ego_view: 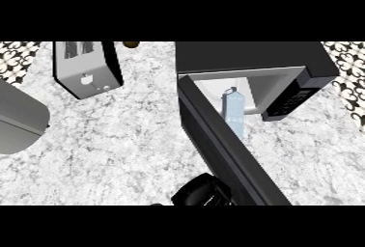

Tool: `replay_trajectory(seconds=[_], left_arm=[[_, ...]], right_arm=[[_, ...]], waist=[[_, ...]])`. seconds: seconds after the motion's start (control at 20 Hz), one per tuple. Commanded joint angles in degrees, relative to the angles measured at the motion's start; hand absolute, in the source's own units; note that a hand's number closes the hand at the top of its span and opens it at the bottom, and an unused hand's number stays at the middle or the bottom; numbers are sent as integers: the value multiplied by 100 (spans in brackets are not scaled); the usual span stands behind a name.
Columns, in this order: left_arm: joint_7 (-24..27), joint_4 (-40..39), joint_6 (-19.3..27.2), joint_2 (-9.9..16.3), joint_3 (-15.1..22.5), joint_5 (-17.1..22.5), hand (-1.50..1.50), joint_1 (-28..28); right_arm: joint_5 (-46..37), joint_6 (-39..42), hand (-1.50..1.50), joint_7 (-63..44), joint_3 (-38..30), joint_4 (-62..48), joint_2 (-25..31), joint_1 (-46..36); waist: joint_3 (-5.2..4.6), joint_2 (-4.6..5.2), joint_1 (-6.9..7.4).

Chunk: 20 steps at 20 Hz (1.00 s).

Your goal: Pick up the milk, place it into the microwave and close the microwave

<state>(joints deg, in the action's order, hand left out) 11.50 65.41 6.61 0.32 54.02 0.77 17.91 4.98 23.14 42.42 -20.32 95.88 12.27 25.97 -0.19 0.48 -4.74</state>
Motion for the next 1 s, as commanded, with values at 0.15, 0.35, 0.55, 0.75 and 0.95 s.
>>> replay_trajectory(seconds=[0.15, 0.35, 0.55, 0.75, 0.95], left_arm=[[-254, -254, 1348, -29, 625, 740, 150, 586], [-71, -233, 1875, -29, 716, 1006, 150, 760], [157, -48, 2245, -29, 548, 1441, 150, 977], [620, 161, 2681, -30, 304, 1853, 150, 1064], [770, 39, 2697, -30, 122, 2342, 150, 1370]], right_arm=[[275, 216, -150, 101, -84, 744, 285, 18], [688, 485, -150, -262, 54, 951, 479, -38], [881, 549, -150, -392, 126, 1094, 626, -163], [1049, 579, -150, -564, 116, 1265, 762, -109], [1222, 660, -150, -766, 151, 1369, 948, -186]], waist=[[-14, 24, -288], [-28, 56, -414], [-37, 107, -548], [-59, 135, -713], [-50, 221, -850]])
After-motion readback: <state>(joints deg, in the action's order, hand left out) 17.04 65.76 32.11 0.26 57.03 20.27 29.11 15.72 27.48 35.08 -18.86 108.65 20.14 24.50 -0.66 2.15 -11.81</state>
